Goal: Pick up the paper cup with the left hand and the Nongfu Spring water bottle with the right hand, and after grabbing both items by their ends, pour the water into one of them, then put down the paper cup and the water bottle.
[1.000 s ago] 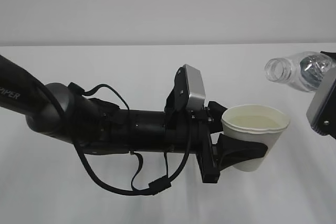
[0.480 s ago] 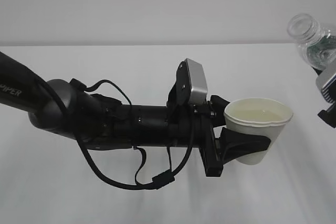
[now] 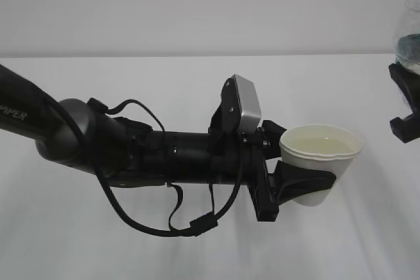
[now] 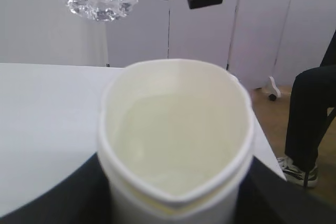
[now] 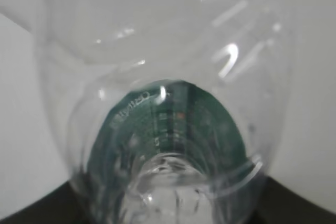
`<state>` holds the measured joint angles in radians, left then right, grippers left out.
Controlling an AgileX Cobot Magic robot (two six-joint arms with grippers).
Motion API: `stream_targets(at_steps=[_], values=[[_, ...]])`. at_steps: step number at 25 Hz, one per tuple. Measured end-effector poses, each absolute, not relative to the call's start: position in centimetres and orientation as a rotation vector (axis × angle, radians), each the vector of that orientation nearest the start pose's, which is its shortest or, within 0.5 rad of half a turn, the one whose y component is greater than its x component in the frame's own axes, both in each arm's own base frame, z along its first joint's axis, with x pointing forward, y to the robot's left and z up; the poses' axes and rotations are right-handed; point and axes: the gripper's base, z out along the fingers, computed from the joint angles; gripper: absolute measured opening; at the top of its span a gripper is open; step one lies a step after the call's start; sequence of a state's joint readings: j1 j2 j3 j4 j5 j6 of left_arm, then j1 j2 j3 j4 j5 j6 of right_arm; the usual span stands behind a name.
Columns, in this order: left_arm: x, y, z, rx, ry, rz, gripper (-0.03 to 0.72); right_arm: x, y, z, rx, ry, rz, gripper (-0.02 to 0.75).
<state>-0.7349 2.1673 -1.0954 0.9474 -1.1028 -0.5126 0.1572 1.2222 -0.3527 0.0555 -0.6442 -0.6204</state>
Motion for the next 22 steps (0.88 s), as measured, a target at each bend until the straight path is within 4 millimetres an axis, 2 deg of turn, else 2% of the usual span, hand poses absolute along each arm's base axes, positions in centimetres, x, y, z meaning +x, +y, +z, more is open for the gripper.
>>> stream_targets(at_steps=[6, 14, 22], values=[[26.2, -32.3, 12.8, 1.255, 1.316, -1.135, 0.416, 23.4, 3.4, 21.0, -0.437, 1.665, -0.204, 0.361], [27.2, -31.6, 12.8, 1.215, 1.341, -1.106, 0.416, 25.3, 3.5, 18.8, -0.287, 1.599, -0.109, 0.361], [28.3, -30.6, 12.8, 1.182, 1.361, -1.079, 0.416, 26.5, 3.7, 15.0, -0.212, 1.708, -0.028, 0.361]])
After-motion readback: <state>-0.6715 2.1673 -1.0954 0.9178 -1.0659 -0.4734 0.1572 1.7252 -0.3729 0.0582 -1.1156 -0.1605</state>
